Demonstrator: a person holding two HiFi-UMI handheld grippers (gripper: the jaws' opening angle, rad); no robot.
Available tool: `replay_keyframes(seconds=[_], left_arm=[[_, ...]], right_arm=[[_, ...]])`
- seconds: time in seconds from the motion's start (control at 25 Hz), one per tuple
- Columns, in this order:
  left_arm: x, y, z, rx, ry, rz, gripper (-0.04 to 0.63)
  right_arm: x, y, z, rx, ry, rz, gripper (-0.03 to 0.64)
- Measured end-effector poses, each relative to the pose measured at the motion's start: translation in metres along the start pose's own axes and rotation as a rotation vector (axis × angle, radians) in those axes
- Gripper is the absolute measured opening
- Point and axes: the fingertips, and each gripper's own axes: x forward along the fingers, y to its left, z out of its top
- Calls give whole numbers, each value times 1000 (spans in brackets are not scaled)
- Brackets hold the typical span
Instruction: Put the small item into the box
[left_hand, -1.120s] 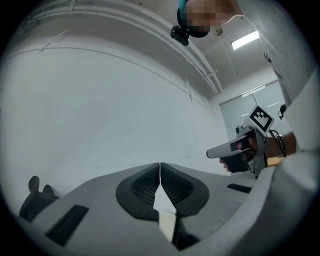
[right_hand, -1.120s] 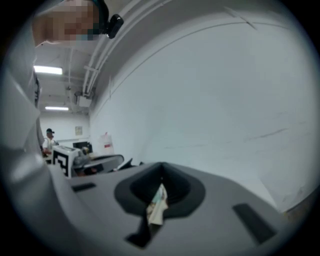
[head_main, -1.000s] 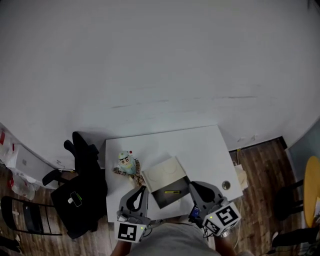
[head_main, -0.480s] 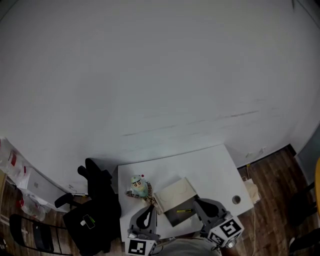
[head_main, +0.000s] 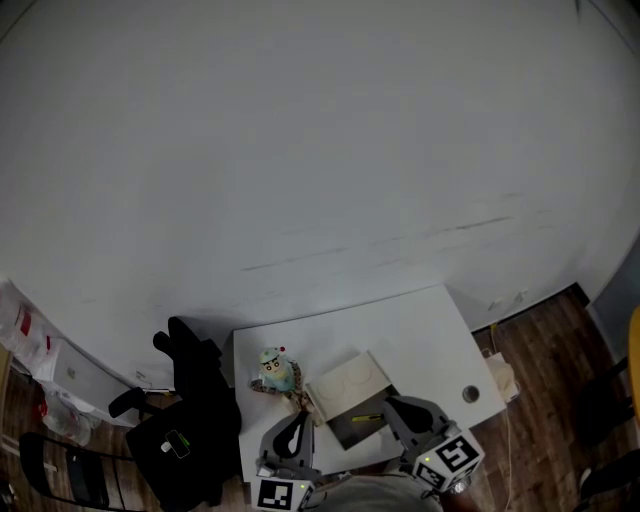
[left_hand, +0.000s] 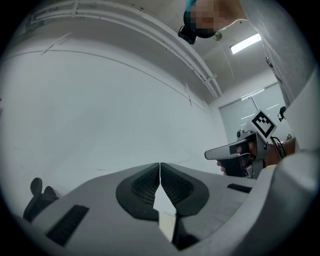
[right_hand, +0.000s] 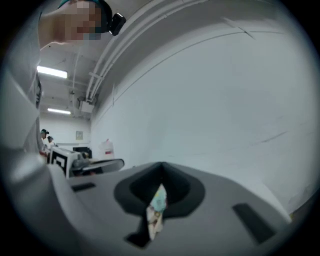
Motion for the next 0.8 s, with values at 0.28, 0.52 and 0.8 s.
replay_keyframes(seconds=[0.28, 0.52, 0.8], left_arm=[[-1, 1, 0, 0, -20, -3, 35], [-2, 0, -2, -7, -9, -6, 35], [-1, -1, -4, -19, -4, -7, 35]], right_arm=[[0, 3, -1, -21, -1, 7, 32], [-1, 5, -1, -28, 9, 11, 32], [2, 6, -3, -18, 30, 23, 32]])
